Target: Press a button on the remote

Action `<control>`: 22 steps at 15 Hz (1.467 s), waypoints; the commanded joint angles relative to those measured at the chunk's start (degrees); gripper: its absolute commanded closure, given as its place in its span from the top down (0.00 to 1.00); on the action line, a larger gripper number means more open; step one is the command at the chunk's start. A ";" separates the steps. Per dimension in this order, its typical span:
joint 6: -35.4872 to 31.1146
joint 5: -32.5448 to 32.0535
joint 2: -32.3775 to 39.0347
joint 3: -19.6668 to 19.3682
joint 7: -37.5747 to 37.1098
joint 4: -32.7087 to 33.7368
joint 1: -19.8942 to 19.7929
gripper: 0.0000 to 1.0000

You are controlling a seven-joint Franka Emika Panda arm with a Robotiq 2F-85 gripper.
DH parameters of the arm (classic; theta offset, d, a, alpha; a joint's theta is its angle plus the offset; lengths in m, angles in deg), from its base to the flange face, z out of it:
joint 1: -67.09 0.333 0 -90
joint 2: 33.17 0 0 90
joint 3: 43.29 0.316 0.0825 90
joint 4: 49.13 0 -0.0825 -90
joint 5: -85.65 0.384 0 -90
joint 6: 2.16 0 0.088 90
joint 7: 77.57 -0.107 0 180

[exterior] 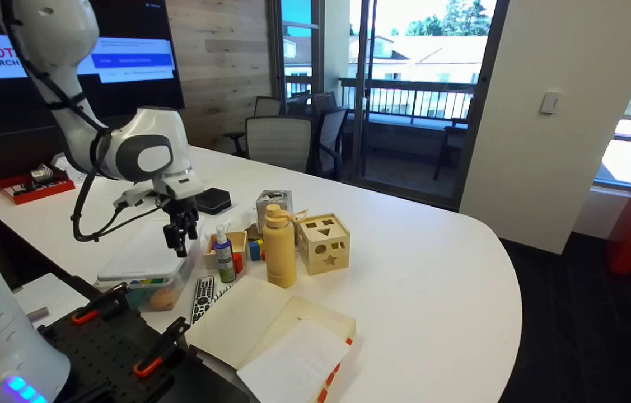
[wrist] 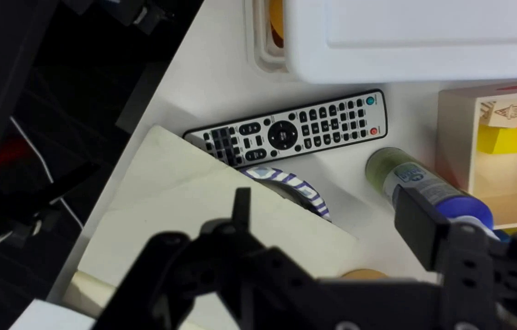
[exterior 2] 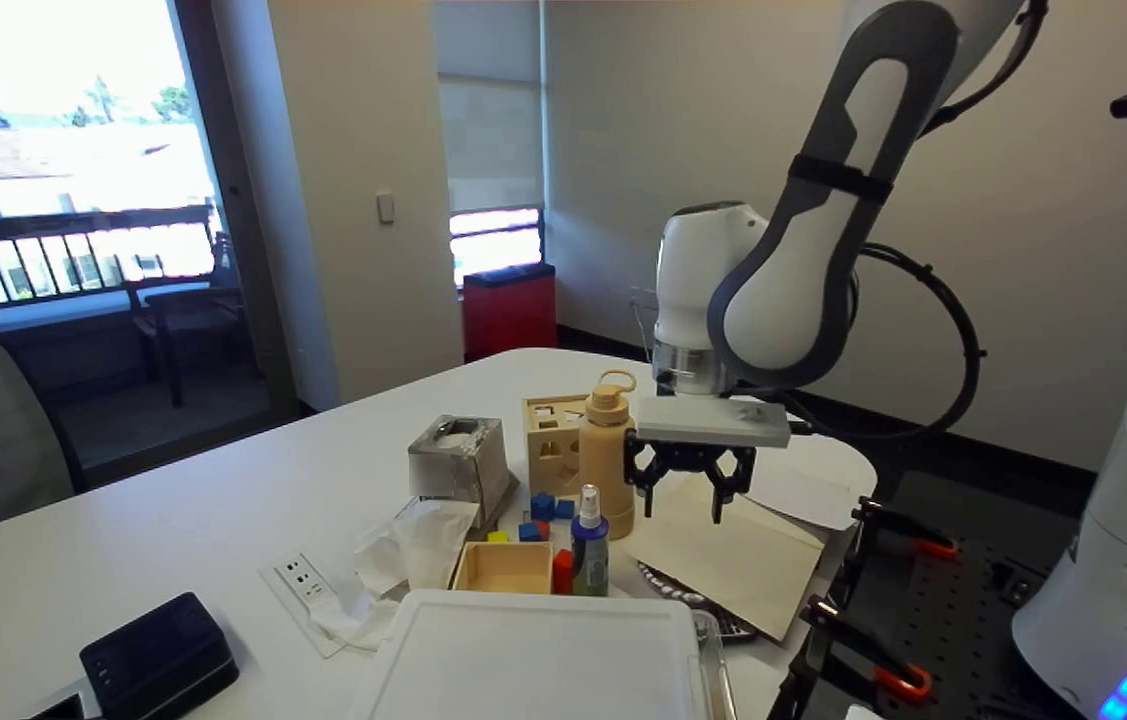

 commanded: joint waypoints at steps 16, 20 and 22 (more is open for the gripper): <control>-18.75 17.79 27.75 -7.93 1.55 8.59 13.09 0.00; -18.62 18.39 30.18 -6.73 2.22 10.72 10.92 0.00; -18.31 18.30 31.29 -5.86 2.46 11.74 9.52 0.00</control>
